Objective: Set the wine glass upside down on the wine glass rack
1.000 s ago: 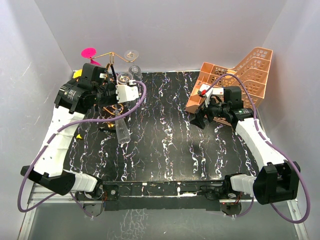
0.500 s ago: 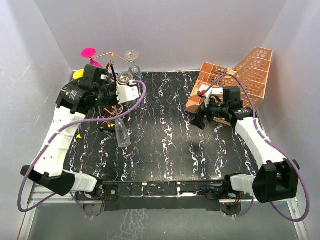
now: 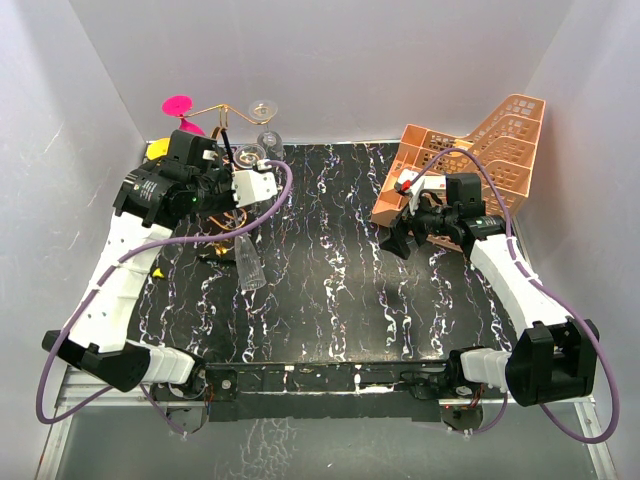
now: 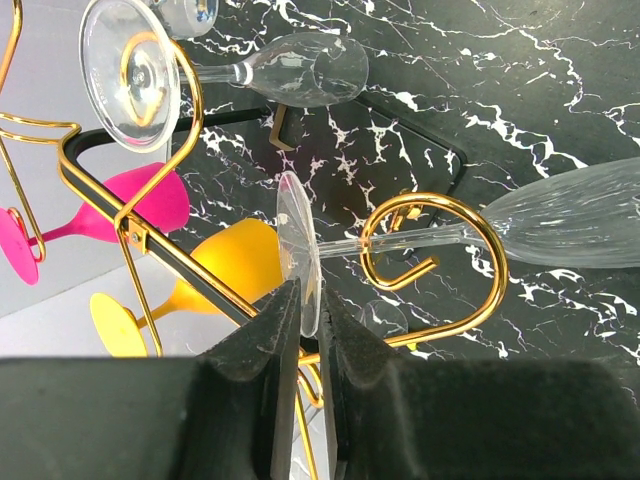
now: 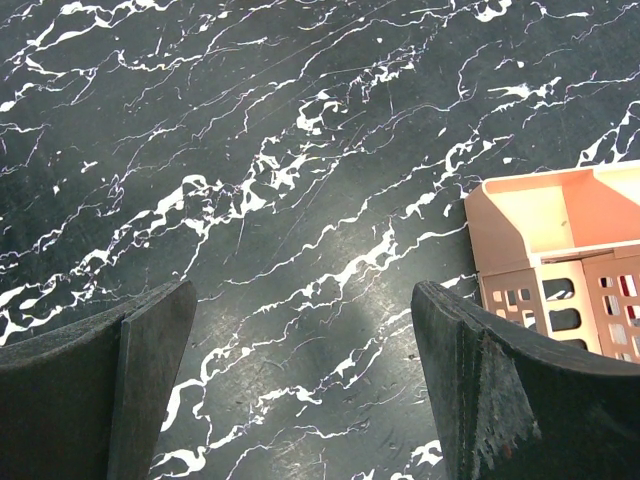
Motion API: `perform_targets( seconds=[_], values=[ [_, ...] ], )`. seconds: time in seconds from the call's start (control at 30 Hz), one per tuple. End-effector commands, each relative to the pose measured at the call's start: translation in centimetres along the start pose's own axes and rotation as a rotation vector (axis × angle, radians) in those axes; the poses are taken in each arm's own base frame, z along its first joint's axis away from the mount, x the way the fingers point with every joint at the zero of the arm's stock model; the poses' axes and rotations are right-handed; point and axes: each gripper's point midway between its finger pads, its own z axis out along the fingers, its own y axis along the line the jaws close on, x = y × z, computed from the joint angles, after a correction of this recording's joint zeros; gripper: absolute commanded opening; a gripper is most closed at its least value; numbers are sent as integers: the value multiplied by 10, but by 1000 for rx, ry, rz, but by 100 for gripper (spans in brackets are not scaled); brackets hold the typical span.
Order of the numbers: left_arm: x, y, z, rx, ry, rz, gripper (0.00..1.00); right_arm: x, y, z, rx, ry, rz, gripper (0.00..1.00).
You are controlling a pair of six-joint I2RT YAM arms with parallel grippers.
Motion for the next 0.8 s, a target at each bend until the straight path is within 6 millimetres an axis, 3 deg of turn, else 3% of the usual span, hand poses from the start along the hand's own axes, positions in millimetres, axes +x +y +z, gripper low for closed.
perform_targets(
  seconds=[0.0, 0.77],
  values=[
    [2, -2, -9, -15, 1, -3, 13, -12, -4, -1, 2, -34, -41, 99],
    [4, -4, -9, -17, 6, -20, 31, -9, -4, 1, -9, -23, -29, 98]
  ],
)
